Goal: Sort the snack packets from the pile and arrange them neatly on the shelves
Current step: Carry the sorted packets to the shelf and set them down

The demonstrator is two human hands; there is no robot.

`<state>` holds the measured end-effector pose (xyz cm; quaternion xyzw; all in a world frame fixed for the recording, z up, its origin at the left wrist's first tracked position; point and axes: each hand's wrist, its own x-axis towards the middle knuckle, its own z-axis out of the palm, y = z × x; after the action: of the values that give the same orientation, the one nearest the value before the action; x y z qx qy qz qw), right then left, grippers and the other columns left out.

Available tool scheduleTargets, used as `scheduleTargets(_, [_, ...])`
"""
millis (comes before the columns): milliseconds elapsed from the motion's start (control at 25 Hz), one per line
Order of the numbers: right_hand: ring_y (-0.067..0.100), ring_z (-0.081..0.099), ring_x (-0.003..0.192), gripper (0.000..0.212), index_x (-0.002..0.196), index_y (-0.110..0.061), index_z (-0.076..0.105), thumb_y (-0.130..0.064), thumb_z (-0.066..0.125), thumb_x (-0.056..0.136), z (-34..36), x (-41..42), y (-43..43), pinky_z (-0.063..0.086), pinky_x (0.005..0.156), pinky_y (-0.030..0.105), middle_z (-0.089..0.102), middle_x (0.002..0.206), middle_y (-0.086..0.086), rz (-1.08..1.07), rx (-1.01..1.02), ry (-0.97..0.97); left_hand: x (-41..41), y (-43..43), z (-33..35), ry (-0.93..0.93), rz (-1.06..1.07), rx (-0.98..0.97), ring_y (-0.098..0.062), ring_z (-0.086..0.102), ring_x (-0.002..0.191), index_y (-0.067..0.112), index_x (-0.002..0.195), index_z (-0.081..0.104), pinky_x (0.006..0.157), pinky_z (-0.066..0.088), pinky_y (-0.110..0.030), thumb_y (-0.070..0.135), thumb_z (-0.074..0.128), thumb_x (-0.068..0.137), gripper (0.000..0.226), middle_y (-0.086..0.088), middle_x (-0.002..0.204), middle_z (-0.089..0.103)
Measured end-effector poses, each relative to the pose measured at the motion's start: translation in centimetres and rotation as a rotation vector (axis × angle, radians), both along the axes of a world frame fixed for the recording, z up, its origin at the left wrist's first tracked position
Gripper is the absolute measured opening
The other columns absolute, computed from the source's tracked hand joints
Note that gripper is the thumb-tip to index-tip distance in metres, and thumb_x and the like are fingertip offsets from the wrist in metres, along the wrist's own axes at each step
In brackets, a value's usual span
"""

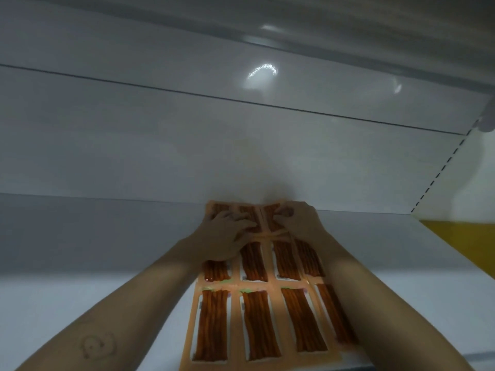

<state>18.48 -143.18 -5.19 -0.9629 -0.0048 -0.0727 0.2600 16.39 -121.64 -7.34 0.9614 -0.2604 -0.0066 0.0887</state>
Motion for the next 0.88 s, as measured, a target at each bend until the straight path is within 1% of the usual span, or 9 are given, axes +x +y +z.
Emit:
scheduleTargets(120, [0.018,0.06,0.098,0.018,0.1,-0.026,0.072,-0.036,0.068,0.085,-0.7,0.4,0.1,0.04,0.076,0.026,0.067,0.099,-0.002,0.011,-0.106,-0.001,0.0,0.3,-0.2,-0.033,-0.002,0.006,-0.02,0.019,0.147,0.042,0.148,0.03,0.117,0.014,-0.044,0.05,0.031,0.102,0.047,0.012,0.161,0.021])
scheduleTargets(240, [0.024,0.056,0.107,0.023,0.104,-0.03,0.073,-0.043,0.065,0.087,-1.2,0.4,-0.1,0.046,0.087,0.032,0.064,0.109,0.003,0.039,-0.194,-0.014,0.0,0.4,-0.1,-0.042,-0.001,0.007,-0.017,0.018,0.147,0.042,0.148,0.03,0.116,0.014,-0.041,0.05,0.031,0.102,0.047,0.013,0.161,0.02])
scheduleTargets(360, [0.025,0.053,0.111,0.027,0.107,-0.033,0.072,-0.048,0.061,0.087,-1.4,0.3,-0.3,0.042,0.094,0.032,0.063,0.116,0.0,0.073,-0.223,-0.018,-0.1,0.4,-0.1,-0.021,-0.002,0.004,-0.017,0.014,0.149,0.043,0.149,0.029,0.117,0.012,-0.042,0.053,0.025,0.101,0.049,0.013,0.161,0.019])
scheduleTargets(480, [0.022,0.049,0.119,0.048,0.11,-0.037,0.07,-0.065,0.045,0.08,-1.7,0.4,-0.4,0.037,0.098,0.036,0.062,0.122,-0.006,0.109,-0.267,0.016,-0.1,0.4,-0.1,-0.006,0.007,0.002,-0.016,0.011,0.149,0.044,0.149,0.028,0.118,0.008,-0.042,0.05,0.027,0.103,0.047,0.014,0.162,0.017])
scheduleTargets(560, [0.024,0.048,0.122,0.045,0.117,-0.036,0.067,-0.061,0.047,0.085,-0.8,-0.2,-0.5,0.036,0.101,0.038,0.06,0.126,-0.003,0.119,-0.237,0.004,0.0,0.4,-0.2,0.006,0.008,-0.003,-0.016,0.009,0.15,0.044,0.15,0.025,0.119,0.006,-0.042,0.051,0.026,0.103,0.048,0.013,0.162,0.015])
scheduleTargets(640, [0.025,0.044,0.128,0.046,0.13,-0.034,0.059,-0.055,0.054,0.09,0.5,-0.9,-0.8,0.033,0.105,0.038,0.055,0.136,-0.001,0.122,-0.198,-0.036,0.0,0.8,-0.3,0.007,0.019,-0.019,-0.016,0.009,0.15,0.044,0.152,0.022,0.121,0.005,-0.044,0.059,0.021,0.099,0.055,0.011,0.163,0.015])
scheduleTargets(720, [0.022,0.036,0.135,0.055,0.14,-0.032,0.048,-0.054,0.058,0.09,1.9,-1.9,-0.9,0.025,0.109,0.036,0.046,0.146,-0.002,0.125,-0.231,-0.048,-0.2,1.3,-0.2,-0.039,0.022,-0.054,-0.015,0.012,0.15,0.04,0.152,0.024,0.122,0.007,-0.044,0.07,0.009,0.084,0.076,0.008,0.162,0.019])
scheduleTargets(800, [0.02,0.027,0.141,0.063,0.146,-0.033,0.039,-0.054,0.058,0.09,3.0,-2.9,-0.5,0.019,0.112,0.036,0.037,0.153,-0.002,0.124,-0.274,-0.046,-0.6,1.6,0.4,-0.075,0.007,-0.089,-0.016,0.019,0.148,0.034,0.151,0.032,0.121,0.01,-0.036,0.071,0.004,0.074,0.09,0.003,0.16,0.027])
scheduleTargets(880, [0.02,0.018,0.146,0.07,0.149,-0.033,0.033,-0.055,0.059,0.089,3.6,-3.8,0.0,0.012,0.116,0.039,0.027,0.158,0.001,0.112,-0.313,-0.037,-0.9,1.9,0.9,-0.101,-0.003,-0.124,-0.018,0.027,0.145,0.028,0.148,0.04,0.118,0.015,-0.03,0.07,0.008,0.072,0.093,0.001,0.156,0.036])
